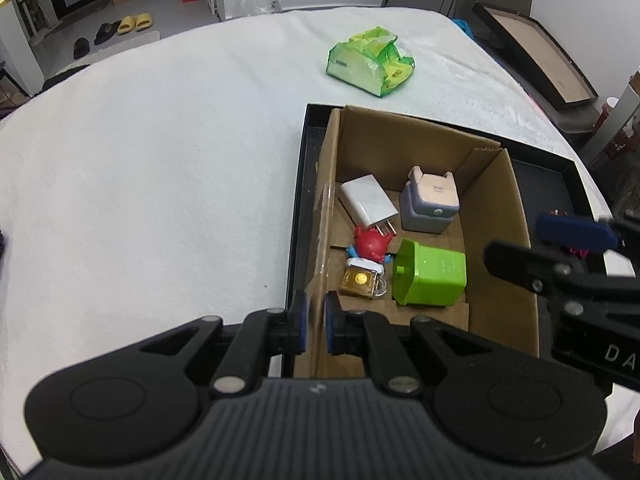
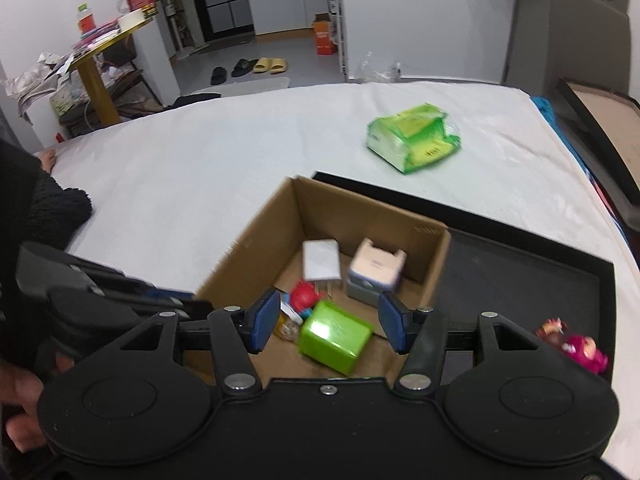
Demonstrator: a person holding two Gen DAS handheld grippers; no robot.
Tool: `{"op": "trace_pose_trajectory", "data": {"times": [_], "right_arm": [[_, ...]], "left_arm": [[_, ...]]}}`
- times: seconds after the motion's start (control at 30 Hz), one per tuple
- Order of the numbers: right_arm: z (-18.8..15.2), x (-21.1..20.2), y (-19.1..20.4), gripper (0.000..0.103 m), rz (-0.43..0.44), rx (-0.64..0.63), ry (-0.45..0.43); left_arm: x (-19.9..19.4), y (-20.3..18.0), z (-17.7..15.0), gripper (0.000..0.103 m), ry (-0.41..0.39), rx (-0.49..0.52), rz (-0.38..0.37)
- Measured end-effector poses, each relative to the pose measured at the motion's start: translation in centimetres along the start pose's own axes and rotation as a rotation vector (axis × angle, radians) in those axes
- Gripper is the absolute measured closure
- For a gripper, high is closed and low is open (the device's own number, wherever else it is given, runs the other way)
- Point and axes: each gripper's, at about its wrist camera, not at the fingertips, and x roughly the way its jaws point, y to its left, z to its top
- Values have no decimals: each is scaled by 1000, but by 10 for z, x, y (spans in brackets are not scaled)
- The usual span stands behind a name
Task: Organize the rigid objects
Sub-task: 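Carry the red figurine over the box and open the right tool, then return the right tool to the tray and grasp the brown-haired doll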
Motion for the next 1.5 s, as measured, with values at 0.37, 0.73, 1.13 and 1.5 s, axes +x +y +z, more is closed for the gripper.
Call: {"op": "trace_pose_trajectory", "data": {"times": [0.37,0.73,1.13,1.5], "right_arm": [[-25,-6,-27,42,-22,89,-28],[-46,-4,-65,41,-76,166,-32],[-57,5,-107,27,-141,240,-52],[-63,22,-139,26,-185,286,-88]], "left_arm": [[-1,-12,-2,91,5,53,46],[-1,-24,-3,77,-3,98,94],[-1,-42,-2,57,-25,157,130],[2,-60,2,57,-31,168,190]]}}
